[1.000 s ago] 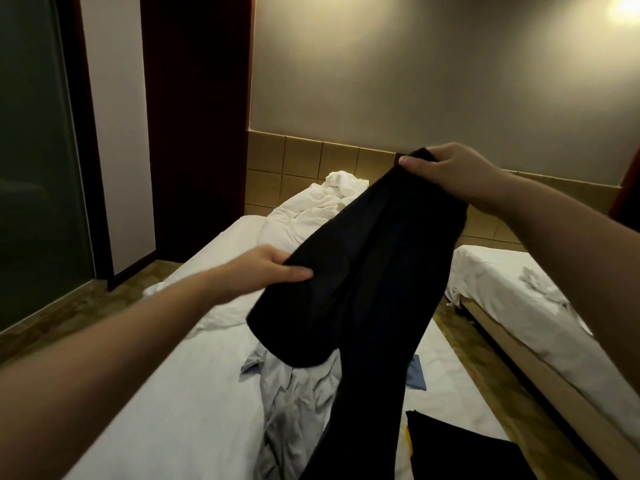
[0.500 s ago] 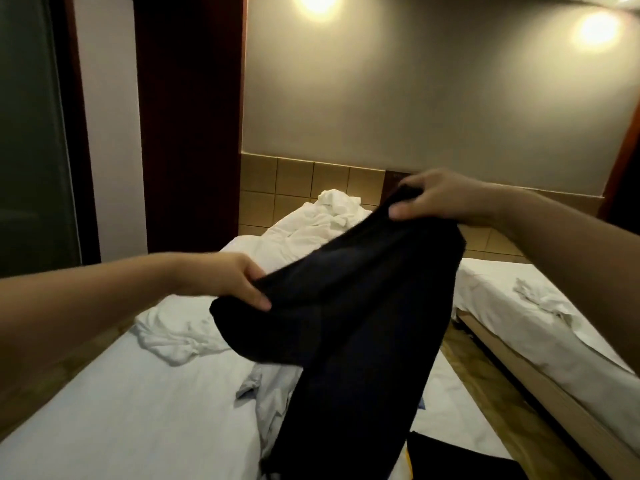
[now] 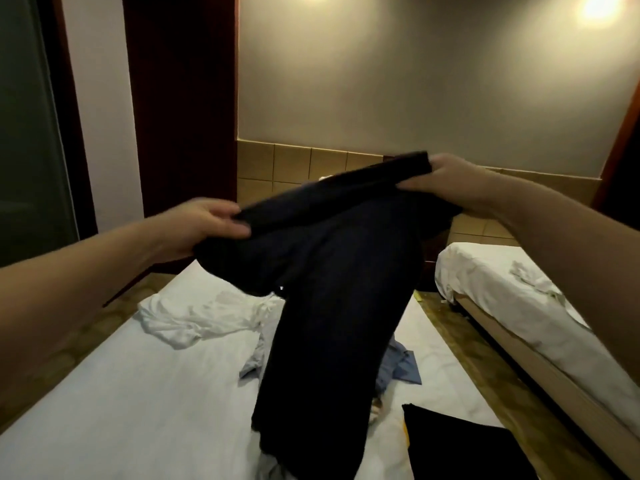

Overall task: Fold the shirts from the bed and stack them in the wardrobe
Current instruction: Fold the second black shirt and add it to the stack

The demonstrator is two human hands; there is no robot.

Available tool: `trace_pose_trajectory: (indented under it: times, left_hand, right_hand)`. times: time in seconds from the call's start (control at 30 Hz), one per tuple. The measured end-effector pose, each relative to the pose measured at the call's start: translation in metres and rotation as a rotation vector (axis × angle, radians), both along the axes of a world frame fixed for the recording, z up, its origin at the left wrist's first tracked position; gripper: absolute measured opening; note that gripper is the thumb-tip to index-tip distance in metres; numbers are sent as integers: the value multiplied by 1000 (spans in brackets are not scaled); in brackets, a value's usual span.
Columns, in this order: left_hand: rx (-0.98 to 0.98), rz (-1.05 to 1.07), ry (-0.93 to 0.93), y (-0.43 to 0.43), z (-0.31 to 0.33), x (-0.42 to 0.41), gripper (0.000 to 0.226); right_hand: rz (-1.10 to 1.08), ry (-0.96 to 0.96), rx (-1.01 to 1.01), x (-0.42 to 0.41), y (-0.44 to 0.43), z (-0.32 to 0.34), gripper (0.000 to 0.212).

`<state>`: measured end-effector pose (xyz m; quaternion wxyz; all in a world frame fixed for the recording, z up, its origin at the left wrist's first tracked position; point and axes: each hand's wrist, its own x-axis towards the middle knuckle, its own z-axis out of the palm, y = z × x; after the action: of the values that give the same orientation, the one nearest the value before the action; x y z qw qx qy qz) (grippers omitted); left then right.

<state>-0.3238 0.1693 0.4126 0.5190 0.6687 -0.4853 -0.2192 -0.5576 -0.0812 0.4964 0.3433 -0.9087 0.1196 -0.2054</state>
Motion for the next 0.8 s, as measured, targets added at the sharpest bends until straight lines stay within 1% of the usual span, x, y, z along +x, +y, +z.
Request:
trace_pose_trajectory:
  times: [0.03,0.07,0.1,0.13,0.17,0.2,0.23,0.27,0.3,0.37,0.4,0.43,0.47,0.5,0.6,0.63,0.73,0.8]
  left_hand:
    - [132,-31,-67,-2,-8,-3,69]
    - [240,-43,-123,-5,-16,-6,60]
    - [269,-16,-145,-6,-19,-10,45]
    - [216,49,-147,-5,-18,-11,28]
    - [119,116,-133,-2,-13,-11,19]
    - [21,147,-115,1,-7,-7,22]
    - [-30,144,-106,4,-3,-4,37]
    - [-16,129,-111,6,-1,-2,55]
    - [57,102,-125,9,-2,-3,68]
    - [265,7,-147,11,-8,-8,72]
    - [328,-38,-135,12,-10,-9,76]
    - [355,-65,-122,13,-9,-10,81]
    - [355,-76,-111,13,-7,-9,84]
    - [352,-65,-108,12,-5,-10,82]
    - [378,-44,-108,11,-3,-18,66]
    - [375,-59,-106,11,-4,-21,65]
    - [270,-5,-46,9,-15,-20,66]
    - [185,57,-11,6,-24,-17,73]
  right_hand:
    - [6,21,10,-1,2,-2,8]
    - [0,155,-35,0,4,-6,12]
    - [-5,358,-100,0,7,-12,17]
    - [-19,502,-170,-1,8,-17,21]
    - [-41,531,-242,-1,6,-19,21]
    - [-59,438,-248,-1,3,-18,18]
    - [-87,270,-191,-3,0,-17,13]
    - [-96,127,-134,-3,-4,-16,9]
    - [-91,63,-113,-4,-5,-17,8]
    - [-68,156,-184,-3,-8,-24,8]
    - [-72,171,-208,-2,-10,-28,9]
    - [-78,141,-202,-1,-12,-30,10]
    - [-89,96,-175,-1,-13,-29,10]
    - [-97,66,-145,-1,-15,-27,10]
    - [-82,123,-139,0,-17,-23,7]
    - [-76,141,-142,0,-16,-22,7]
    - [-62,139,-112,-5,-17,-12,9]
    - [-45,148,-82,-9,-19,-5,13]
